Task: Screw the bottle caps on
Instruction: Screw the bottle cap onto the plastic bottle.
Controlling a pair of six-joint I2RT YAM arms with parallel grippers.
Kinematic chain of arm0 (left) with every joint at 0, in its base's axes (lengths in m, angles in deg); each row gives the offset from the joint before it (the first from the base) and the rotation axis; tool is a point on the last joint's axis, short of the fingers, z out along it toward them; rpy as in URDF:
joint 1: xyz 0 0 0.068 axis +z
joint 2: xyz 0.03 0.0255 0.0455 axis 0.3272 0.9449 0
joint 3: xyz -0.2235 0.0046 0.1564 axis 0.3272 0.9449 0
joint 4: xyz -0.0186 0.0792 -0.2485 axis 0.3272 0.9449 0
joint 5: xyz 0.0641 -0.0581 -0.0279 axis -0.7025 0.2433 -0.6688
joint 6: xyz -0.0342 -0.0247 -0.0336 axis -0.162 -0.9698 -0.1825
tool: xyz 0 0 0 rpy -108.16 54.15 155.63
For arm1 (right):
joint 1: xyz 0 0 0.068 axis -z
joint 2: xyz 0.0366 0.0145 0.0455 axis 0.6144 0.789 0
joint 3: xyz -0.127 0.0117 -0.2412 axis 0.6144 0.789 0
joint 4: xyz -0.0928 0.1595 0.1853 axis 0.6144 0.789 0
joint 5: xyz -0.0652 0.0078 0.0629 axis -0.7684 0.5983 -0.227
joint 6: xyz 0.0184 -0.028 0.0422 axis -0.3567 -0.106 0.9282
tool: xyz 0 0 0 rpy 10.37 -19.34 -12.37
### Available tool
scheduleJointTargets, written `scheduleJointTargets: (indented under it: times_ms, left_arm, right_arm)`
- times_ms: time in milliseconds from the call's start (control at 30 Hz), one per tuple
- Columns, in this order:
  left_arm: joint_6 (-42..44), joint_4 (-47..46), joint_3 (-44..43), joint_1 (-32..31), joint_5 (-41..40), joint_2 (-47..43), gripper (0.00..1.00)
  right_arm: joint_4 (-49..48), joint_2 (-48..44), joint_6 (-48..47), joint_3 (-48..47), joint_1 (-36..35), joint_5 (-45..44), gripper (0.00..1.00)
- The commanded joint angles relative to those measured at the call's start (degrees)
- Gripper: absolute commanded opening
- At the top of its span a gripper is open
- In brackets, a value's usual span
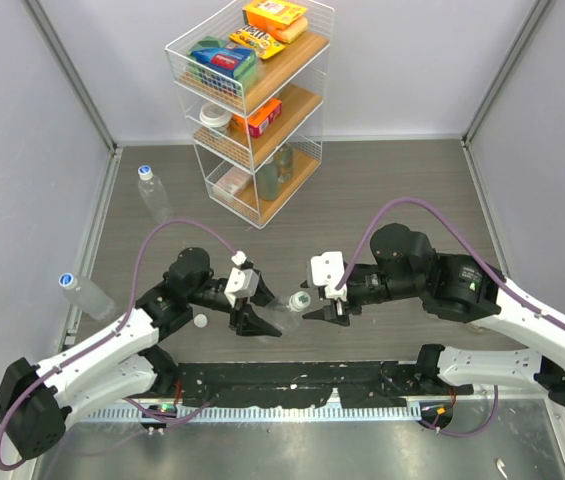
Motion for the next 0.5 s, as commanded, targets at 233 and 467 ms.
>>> scheduleJointTargets:
  times_ms: [233, 467]
  left_arm:
    - [1.3, 0.4, -3.04, -0.01, 1.54, 0.74, 0.01]
    - [0.95, 0.67, -3.13, -0.01, -0.57, 0.04, 0.0]
  right_arm:
    - [-1.94, 0.66, 1.64, -2.62, -0.38, 0.52, 0.45]
    - [-0.89, 1.27, 2.34, -2.88, -0.29, 0.26, 0.2]
